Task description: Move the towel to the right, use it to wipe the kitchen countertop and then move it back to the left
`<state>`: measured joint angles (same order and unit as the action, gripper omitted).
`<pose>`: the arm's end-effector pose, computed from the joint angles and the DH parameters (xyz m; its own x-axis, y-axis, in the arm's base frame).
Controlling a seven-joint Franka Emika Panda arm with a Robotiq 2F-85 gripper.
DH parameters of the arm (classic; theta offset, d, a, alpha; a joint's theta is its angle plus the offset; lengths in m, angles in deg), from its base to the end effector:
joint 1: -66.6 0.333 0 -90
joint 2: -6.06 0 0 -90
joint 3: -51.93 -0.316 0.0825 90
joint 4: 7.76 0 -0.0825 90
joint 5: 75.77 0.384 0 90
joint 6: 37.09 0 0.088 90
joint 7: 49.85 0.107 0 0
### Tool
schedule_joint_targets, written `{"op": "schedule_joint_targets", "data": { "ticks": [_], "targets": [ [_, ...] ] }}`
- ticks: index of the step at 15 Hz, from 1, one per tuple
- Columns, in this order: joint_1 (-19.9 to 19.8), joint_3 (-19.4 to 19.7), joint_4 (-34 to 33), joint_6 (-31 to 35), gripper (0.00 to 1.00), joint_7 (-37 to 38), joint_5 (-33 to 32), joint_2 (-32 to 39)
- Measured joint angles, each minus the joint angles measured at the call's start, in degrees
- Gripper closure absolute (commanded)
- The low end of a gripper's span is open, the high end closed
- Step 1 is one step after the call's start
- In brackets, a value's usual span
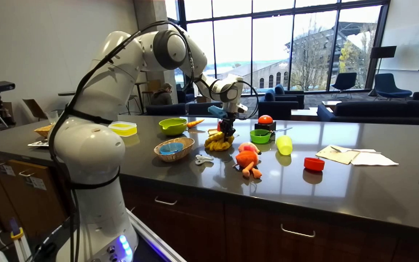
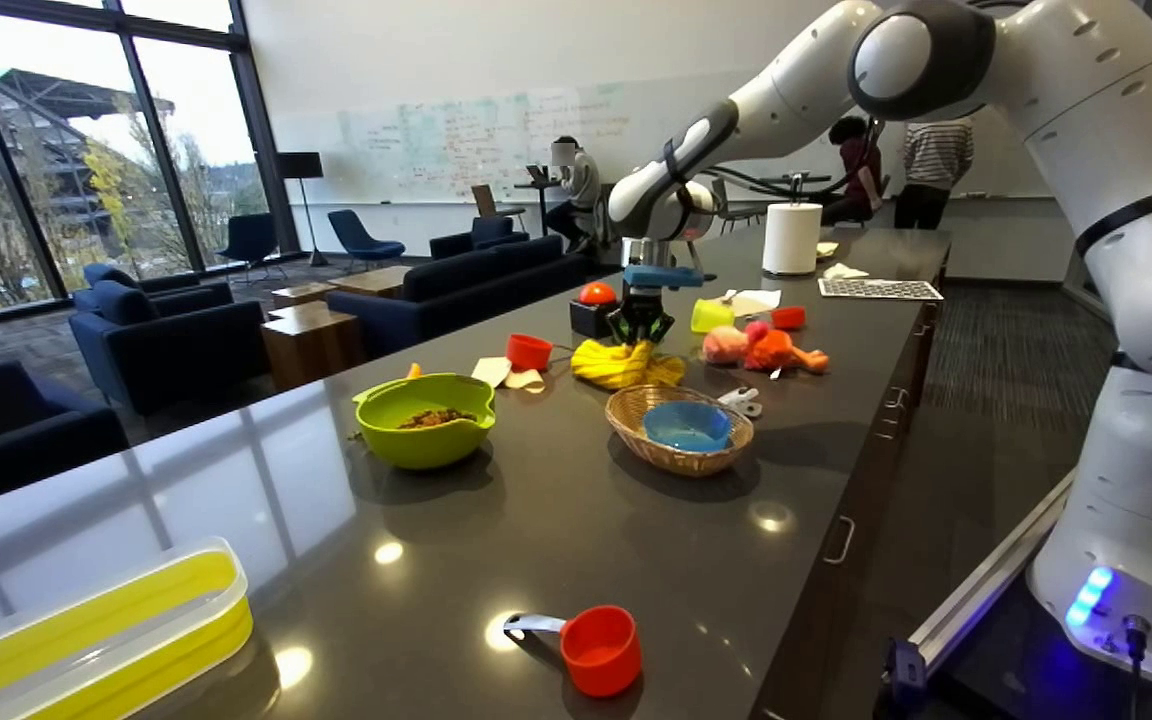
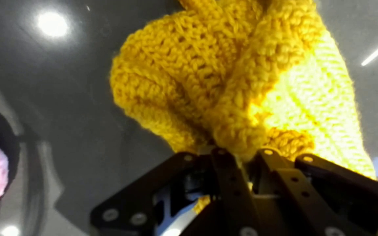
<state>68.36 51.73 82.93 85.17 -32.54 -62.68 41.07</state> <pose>0.6902 0.0332 0.2763 0.9190 -0.3743 -0.1236 -0.3905 -0.9072 -0.1562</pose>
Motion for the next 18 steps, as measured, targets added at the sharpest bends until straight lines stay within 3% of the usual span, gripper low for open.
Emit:
{"op": "schedule_joint_targets", "data": {
  "ticks": [4,10,18],
  "targets": [
    [1.5,-2.2,4.8,-0.5,0.97,-2.9,-0.1,-3.0],
    [5.7,-3.7,16.9,1.4,0.97,-3.7,-1.6,-14.5],
    [6.8,-5.5,29.2,5.6,0.97,-5.4,-4.7,-27.1]
  ]
}}
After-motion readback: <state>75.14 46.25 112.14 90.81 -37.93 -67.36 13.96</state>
